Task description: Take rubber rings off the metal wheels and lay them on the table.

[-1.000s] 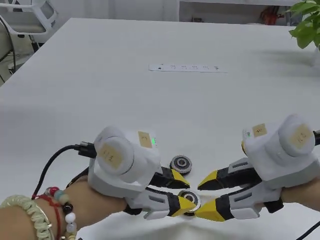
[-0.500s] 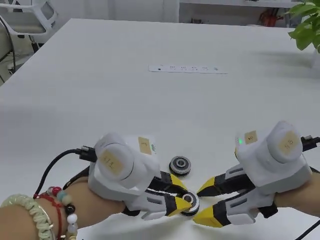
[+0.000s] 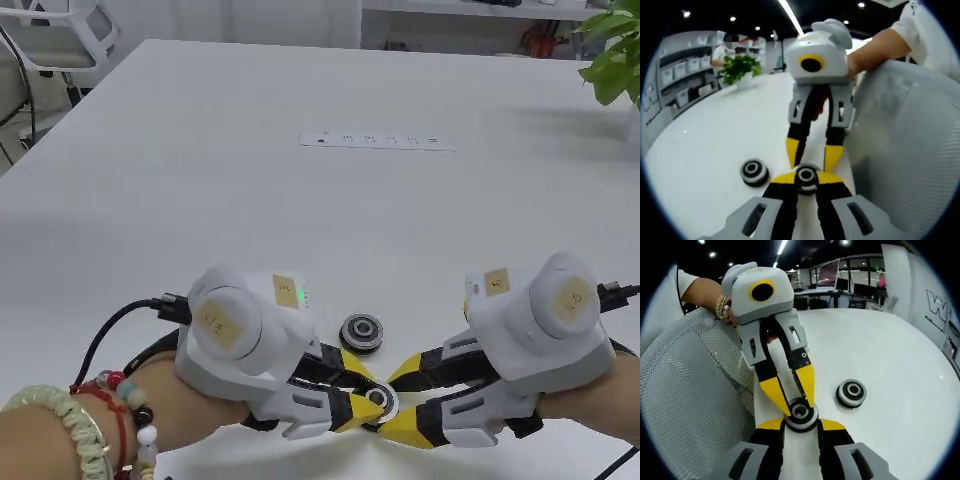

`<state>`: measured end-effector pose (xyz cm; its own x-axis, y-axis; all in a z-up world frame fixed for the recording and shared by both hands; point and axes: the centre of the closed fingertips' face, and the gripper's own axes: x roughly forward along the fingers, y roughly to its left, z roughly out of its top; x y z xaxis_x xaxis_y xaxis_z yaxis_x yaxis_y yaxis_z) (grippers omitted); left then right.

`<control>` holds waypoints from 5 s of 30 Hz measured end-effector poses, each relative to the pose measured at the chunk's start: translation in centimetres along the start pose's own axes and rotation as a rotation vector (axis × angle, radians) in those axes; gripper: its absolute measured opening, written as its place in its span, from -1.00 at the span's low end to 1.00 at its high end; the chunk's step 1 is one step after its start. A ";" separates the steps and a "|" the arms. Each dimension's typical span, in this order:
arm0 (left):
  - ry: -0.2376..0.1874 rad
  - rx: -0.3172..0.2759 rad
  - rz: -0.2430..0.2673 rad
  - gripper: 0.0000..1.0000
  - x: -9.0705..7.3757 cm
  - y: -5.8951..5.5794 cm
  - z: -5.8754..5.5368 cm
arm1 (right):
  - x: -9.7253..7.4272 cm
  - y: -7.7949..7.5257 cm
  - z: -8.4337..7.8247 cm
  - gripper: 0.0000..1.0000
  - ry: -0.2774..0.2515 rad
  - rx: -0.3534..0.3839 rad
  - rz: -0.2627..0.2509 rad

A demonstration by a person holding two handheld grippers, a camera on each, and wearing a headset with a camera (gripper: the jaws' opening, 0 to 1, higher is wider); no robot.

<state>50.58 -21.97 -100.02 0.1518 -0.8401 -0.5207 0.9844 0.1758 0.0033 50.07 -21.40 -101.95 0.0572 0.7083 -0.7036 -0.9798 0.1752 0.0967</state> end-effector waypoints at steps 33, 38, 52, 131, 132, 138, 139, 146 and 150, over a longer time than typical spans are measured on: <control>-0.003 -0.027 0.036 -0.73 -0.2 0.8 -0.2 | -0.1 -0.5 0.0 -0.63 -0.006 -0.005 -0.019; -0.003 -0.029 0.040 -0.73 -0.2 0.8 -0.2 | -0.2 -0.5 -0.1 -0.70 0.002 -0.025 -0.017; -0.001 -0.035 0.042 -0.73 -0.2 0.9 -0.2 | -0.4 -1.0 -0.5 -1.00 0.031 -0.036 -0.041; -0.048 -0.035 -0.001 -0.24 -2.3 1.2 2.1 | -2.3 -3.1 2.4 -1.00 -0.152 0.706 -0.017; -0.057 -0.025 0.013 -0.20 -2.7 1.5 2.4 | -2.5 -3.2 2.7 -1.00 -0.166 0.712 -0.018; -0.094 0.004 0.044 0.10 -5.3 2.2 4.7 | -3.3 -3.8 3.2 -1.00 -0.203 0.713 -0.050; -0.090 0.010 0.045 0.15 -5.6 2.3 4.9 | -3.4 -3.8 3.2 -1.00 -0.208 0.716 -0.053; -0.030 0.046 0.053 0.42 -8.3 1.6 4.7 | -4.2 -3.9 4.3 -1.00 -0.257 0.713 -0.057; -0.027 0.034 0.105 0.47 -10.3 1.7 4.2 | -4.8 -4.0 4.8 -1.00 -0.293 0.719 -0.059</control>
<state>51.09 -15.21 -91.04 0.2562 -0.8315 -0.4929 0.9653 0.2463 0.0863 54.65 -22.22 -95.53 0.2518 0.8185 -0.5164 -0.6144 0.5474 0.5682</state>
